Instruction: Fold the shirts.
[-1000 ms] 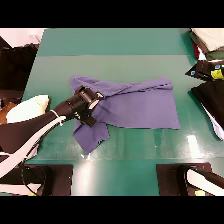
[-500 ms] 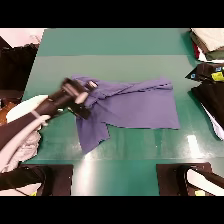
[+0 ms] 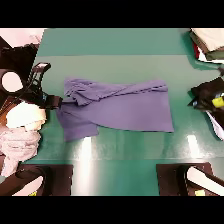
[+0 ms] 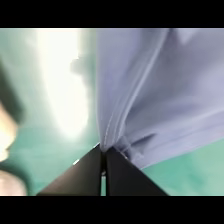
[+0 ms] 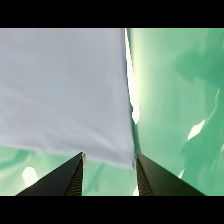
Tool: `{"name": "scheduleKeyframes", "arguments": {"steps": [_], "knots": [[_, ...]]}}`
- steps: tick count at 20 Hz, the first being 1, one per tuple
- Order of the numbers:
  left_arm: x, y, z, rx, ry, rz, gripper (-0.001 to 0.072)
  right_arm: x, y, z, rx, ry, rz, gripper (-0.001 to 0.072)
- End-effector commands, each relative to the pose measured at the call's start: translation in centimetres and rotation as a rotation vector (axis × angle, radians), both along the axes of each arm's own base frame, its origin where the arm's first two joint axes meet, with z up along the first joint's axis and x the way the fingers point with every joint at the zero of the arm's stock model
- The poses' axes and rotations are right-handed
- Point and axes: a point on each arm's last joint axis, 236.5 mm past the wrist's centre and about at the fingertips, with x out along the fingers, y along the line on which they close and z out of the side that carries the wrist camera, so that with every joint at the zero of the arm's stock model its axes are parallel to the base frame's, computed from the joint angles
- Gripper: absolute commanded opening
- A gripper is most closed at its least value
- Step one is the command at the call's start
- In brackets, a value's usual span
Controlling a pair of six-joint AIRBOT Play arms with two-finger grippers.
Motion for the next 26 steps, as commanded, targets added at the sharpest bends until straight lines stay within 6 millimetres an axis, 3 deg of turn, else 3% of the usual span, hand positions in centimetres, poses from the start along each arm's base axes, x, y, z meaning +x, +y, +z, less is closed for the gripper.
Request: {"name": "scheduleKeyframes", "arguments": {"steps": [1, 8, 14, 16, 17, 19, 21, 22, 24, 26], "knots": [[-0.2, -1.8, -1.2, -0.169, 0.009, 0.041, 0.0023, -4.5, 0.5, -5.1, 0.08, 0.124, -0.005, 0.0366], [-0.3, -2.4, -1.4, -0.198, 0.013, 0.047, 0.0023, -7.3, 3.4, -10.8, 0.169, 0.17, -0.078, 0.0366], [-0.3, -2.5, -1.4, -0.202, 0.016, 0.046, 0.0023, -6.5, 5.8, -11.7, 0.177, 0.14, -0.053, 0.0363], [-0.3, -2.7, -1.3, -0.214, 0.015, 0.047, 0.0023, -6.2, 6.2, -11.9, 0.161, 0.126, -0.028, 0.0189], [-0.2, -3.0, -1.1, -0.229, 0.012, 0.049, 0.0023, -6.1, 6.4, -11.9, 0.155, 0.122, -0.02, 0.0042], [0.4, -3.9, -0.5, -0.274, -0.011, 0.057, 0.0023, -5.4, 6.7, -11.4, 0.164, 0.101, -0.015, 0.0019], [1.9, -4.8, 2.1, -0.328, -0.081, 0.06, 0.0023, -2.2, 7.2, -8.0, 0.213, -0.01, -0.042, 0.0017], [3.0, -5.2, 4.5, -0.352, -0.142, 0.052, 0.0023, 0.2, 7.2, -5.1, 0.227, -0.111, -0.059, 0.0016], [5.3, -5.6, 11.2, -0.381, -0.304, 0.026, 0.0023, 5.1, 6.7, 3.4, 0.226, -0.382, -0.078, 0.0015], [6.5, -5.7, 19.8, -0.401, -0.507, -0.018, 0.0023, 7.6, 5.9, 12.5, 0.156, -0.631, -0.06, 0.0015]]}}
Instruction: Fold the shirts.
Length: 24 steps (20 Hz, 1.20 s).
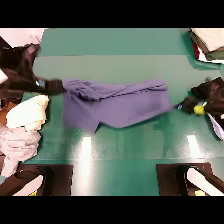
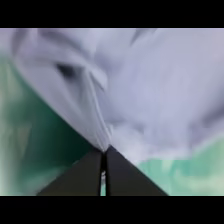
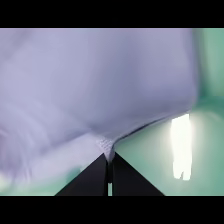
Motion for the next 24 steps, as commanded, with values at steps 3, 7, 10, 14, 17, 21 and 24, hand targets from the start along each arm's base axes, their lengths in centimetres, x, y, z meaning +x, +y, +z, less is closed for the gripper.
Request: {"name": "scheduleKeyframes", "arguments": {"steps": [3, 7, 10, 14, 17, 21, 24], "knots": [[-0.3, 0.1, 23.8, -0.054, -0.577, -0.007, 0.0023, 3.8, -0.6, 25.7, -0.153, -0.661, -0.065, 0.0015], [-7.4, 1.7, 37.8, -0.064, -0.949, 0.021, 0.0023, -1.0, 0.9, 40.5, -0.292, -1.029, -0.08, 0.0015], [-12.9, 2.0, 42.7, -0.118, -1.112, 0.019, 0.0023, -5.3, 1.2, 46.5, -0.377, -1.173, -0.124, 0.0015], [-20.2, 3.3, 47.8, -0.195, -1.328, 0.053, 0.0022, -8.2, -2.8, 47.7, -0.569, -1.085, -0.296, 0.0014], [-20.8, 3.7, 47.9, -0.147, -1.356, 0.061, 0.0021, -7.8, -6.0, 45.6, -0.59, -0.911, -0.366, 0.0013], [-10.0, 4.9, 39.2, -0.016, -1.071, 0.139, 0.0022, -3.1, -9.3, 38.3, -0.434, -0.627, -0.313, 0.0012], [-1.4, 3.5, 27.3, 0.055, -0.708, 0.09, 0.0022, 0.4, -11.9, 27.8, -0.426, -0.284, -0.249, 0.0012]]}}
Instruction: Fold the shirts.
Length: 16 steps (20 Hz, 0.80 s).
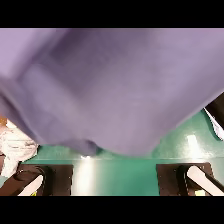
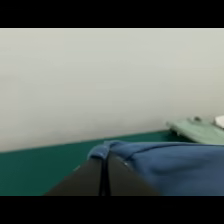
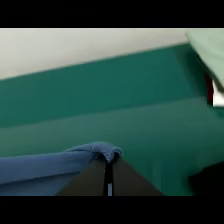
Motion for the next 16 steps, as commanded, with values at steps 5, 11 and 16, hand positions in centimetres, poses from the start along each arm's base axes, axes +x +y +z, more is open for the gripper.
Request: {"name": "scheduleKeyframes", "arguments": {"steps": [5, 11, 16], "knots": [[14.6, -1.6, -26.1, 0.192, 0.74, -0.035, 0.0023, 7.0, 0.1, -23.0, 0.027, 0.742, 0.1, 0.0013], [21.5, -1.8, -39.1, 0.302, 0.927, -0.063, 0.0023, 15.8, 2.6, -32.3, 0.042, 0.772, 0.152, 0.0013], [27.6, 0.5, -40.3, 0.355, 0.761, 0.07, 0.0023, 21.5, 2.9, -34.9, 0.04, 0.639, 0.108, 0.0013]]}}
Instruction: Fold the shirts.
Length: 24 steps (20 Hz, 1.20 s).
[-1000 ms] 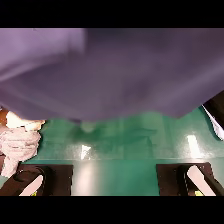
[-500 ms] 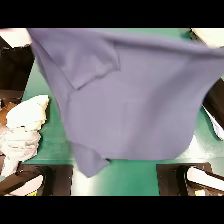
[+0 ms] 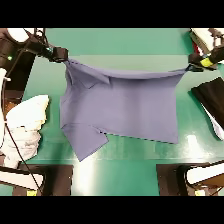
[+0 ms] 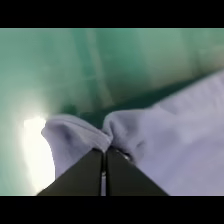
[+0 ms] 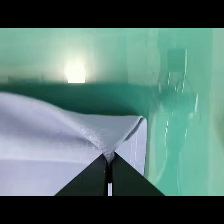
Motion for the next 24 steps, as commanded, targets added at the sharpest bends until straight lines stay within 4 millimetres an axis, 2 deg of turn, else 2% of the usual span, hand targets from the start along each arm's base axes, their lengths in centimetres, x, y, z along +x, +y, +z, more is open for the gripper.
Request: {"name": "scheduleKeyframes", "arguments": {"steps": [1, 4, 7, 12, 14, 16, 19, 21, 23, 24], "knots": [[4.4, 1.6, -0.2, 0.066, -0.151, 0.037, 0.0023, 4.2, 0.0, -1.5, -0.012, -0.108, -0.039, 0.0012], [5.6, 3.1, 0.8, 0.141, -0.226, 0.053, 0.0022, 4.4, 0.5, -1.4, -0.014, -0.117, -0.029, 0.0012], [4.8, 4.7, -0.4, 0.253, -0.174, 0.025, 0.0023, 2.4, 1.9, -2.4, -0.01, -0.023, 0.021, 0.0012], [1.0, 5.8, -3.7, 0.356, 0.024, -0.066, 0.0023, -2.1, 3.8, -4.6, -0.129, 0.177, 0.129, 0.0012], [-1.1, 6.3, -5.8, 0.371, 0.134, -0.079, 0.0023, -3.7, 5.1, -6.2, -0.129, 0.235, 0.159, 0.0012], [-3.5, 6.9, -8.8, 0.393, 0.252, -0.092, 0.0023, -4.7, 6.1, -7.6, -0.125, 0.25, 0.173, 0.0012], [-5.7, 7.3, -12.2, 0.407, 0.356, -0.108, 0.0023, -5.2, 7.0, -8.7, -0.124, 0.23, 0.183, 0.0014], [-6.4, 7.4, -13.0, 0.404, 0.387, -0.102, 0.0023, -6.0, 7.1, -9.3, -0.122, 0.25, 0.185, 0.0017], [-6.5, 7.4, -13.0, 0.394, 0.393, -0.078, 0.0025, -7.1, 7.1, -9.7, -0.117, 0.296, 0.189, 0.0019], [-6.9, 7.5, -13.1, 0.395, 0.41, -0.08, 0.0106, -7.7, 7.1, -9.8, -0.115, 0.319, 0.191, 0.004]]}}
